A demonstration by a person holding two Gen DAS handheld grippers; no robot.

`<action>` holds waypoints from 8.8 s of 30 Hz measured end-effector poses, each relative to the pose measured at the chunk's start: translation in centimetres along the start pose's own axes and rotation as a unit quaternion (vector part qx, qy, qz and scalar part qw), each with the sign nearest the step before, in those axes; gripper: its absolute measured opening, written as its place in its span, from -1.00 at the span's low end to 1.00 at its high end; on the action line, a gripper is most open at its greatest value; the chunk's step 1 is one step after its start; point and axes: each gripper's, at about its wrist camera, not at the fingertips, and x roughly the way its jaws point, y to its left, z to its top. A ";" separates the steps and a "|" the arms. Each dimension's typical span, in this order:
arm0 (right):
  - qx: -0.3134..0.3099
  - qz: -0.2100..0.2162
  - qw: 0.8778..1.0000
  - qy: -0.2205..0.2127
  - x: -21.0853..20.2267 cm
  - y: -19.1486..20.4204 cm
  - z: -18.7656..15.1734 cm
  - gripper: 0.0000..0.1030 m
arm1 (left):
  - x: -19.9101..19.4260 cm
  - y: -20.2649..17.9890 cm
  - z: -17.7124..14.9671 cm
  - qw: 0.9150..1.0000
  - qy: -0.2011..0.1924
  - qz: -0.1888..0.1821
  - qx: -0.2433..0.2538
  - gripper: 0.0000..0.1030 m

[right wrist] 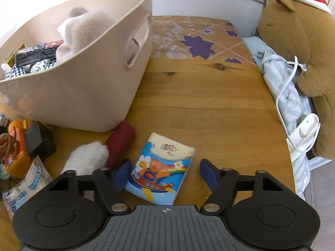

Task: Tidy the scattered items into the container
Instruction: 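Grasp the blue tissue pack with the left gripper while the right grasps the cartoon tissue pack, then lift both tissue packs and carry them over the beige basket, then open both grippers to drop the tissue packs into the basket, then move the left gripper to the green scrunchie while the right moves to the Hello Kitty plush, then grasp the green scrunchie with the left gripper while the right grasps the Hello Kitty plush, then lift the scrunchie and plush and carry both over the beige basket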

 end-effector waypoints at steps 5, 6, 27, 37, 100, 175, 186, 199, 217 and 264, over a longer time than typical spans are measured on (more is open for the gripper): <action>0.010 0.016 1.000 -0.006 -0.6 -0.4 -0.4 -0.13 | -0.5 -0.1 -0.2 1.000 0.016 0.019 -0.006 -0.10; 0.009 0.018 1.000 -0.006 -0.7 -0.4 -0.5 -0.15 | -0.6 -0.1 -0.3 1.000 0.018 0.022 -0.009 -0.10; 0.013 0.032 0.998 -0.053 -5.9 -1.3 -3.6 -0.18 | -5.0 -1.3 -3.0 1.000 0.001 0.012 0.013 -0.10; -0.013 0.047 0.994 -0.101 -10.0 0.2 -3.3 -0.18 | -8.4 -1.6 -3.3 0.999 -0.033 0.010 0.019 -0.10; -0.070 0.098 0.987 -0.107 -5.7 7.8 11.2 -0.15 | -5.9 -11.3 9.0 0.993 -0.082 -0.031 0.081 -0.10; -0.031 0.037 0.999 -0.007 -2.7 4.1 -1.7 0.51 | -5.3 -6.5 -3.7 0.997 -0.005 -0.042 0.064 0.17; -0.028 0.048 0.998 -0.002 -2.7 3.8 -2.0 -0.24 | -5.3 -6.6 -3.7 0.996 -0.010 -0.052 0.073 -0.71; -0.026 0.067 0.997 -0.020 -5.4 4.2 -3.4 -0.25 | -7.0 -6.9 -4.3 0.995 -0.028 -0.055 0.084 -0.78; 0.000 0.072 0.996 -0.048 -11.2 3.1 -4.8 -0.25 | -11.1 -5.2 -5.2 0.993 -0.067 -0.048 0.081 -0.78; -0.050 0.085 0.982 -0.162 -15.7 4.7 6.8 -0.25 | -16.5 -8.9 4.1 0.970 -0.205 -0.036 0.124 -0.78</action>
